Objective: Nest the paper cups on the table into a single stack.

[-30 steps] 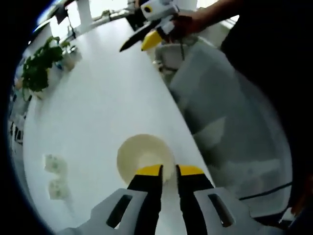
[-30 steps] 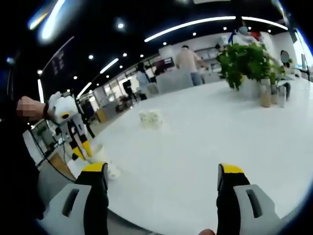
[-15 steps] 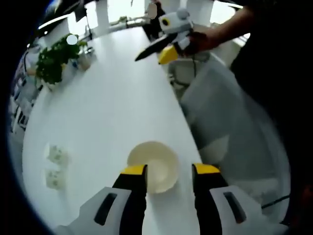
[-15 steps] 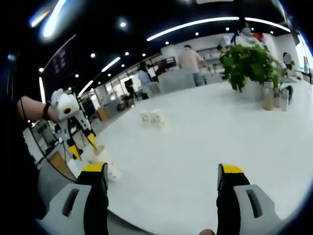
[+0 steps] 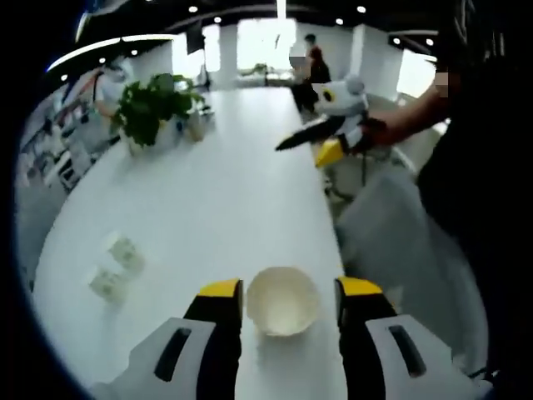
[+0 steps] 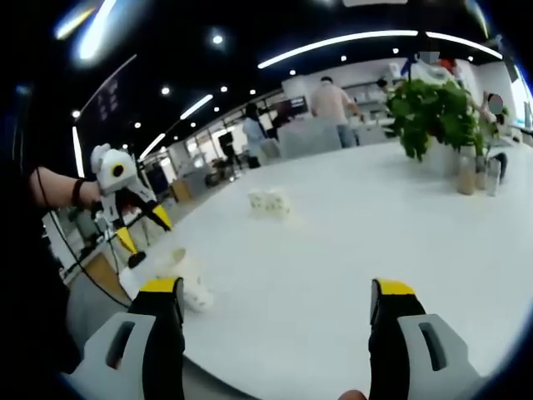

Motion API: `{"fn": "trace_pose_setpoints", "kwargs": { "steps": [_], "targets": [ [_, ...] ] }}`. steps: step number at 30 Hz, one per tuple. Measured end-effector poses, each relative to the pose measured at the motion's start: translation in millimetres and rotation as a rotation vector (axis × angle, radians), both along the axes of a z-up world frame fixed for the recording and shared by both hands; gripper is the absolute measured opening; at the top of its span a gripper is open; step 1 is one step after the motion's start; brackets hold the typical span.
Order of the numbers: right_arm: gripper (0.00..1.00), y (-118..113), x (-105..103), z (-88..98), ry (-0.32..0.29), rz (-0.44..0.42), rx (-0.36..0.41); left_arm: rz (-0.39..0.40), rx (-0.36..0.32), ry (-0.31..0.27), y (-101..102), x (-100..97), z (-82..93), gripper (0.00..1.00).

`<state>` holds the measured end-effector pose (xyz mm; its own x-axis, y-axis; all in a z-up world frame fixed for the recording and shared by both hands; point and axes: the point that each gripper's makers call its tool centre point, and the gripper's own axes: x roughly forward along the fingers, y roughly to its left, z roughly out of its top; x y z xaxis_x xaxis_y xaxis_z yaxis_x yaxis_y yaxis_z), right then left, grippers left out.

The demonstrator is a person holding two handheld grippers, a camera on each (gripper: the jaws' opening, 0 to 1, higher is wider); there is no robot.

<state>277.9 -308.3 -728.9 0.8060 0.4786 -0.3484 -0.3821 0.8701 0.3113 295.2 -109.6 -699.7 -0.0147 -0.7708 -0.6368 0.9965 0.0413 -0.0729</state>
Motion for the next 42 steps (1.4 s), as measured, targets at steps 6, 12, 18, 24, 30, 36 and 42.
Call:
{"fn": "trace_pose_setpoints", "kwargs": {
  "steps": [6,12,18,24,30,36,42],
  "targets": [
    [0.91,2.8,1.3,4.1,-0.006,0.012,-0.009,0.084,-0.015,-0.016,21.0,13.9,1.5,0.51],
    [0.91,7.8,1.9,5.1,-0.010,0.034,-0.018,0.148,-0.059,-0.033,29.9,18.5,11.4,0.57],
    [0.91,10.9,4.9,5.3,-0.013,0.039,-0.013,0.221,-0.106,-0.013,32.6,22.3,15.2,0.65],
    [0.91,14.8,8.5,7.4,-0.018,0.054,-0.017,0.328,-0.209,0.019,33.1,29.3,23.2,0.71],
    [0.91,13.7,14.6,10.5,-0.027,0.062,-0.025,0.375,-0.252,0.005,38.0,36.0,30.2,0.79],
    [0.91,17.8,19.2,12.4,-0.030,0.074,-0.035,0.396,-0.334,0.001,38.1,38.0,43.6,0.81],
    [0.91,22.3,21.8,13.9,-0.032,0.083,-0.036,0.433,-0.359,-0.015,43.3,43.5,43.9,0.96]
  ]
}}
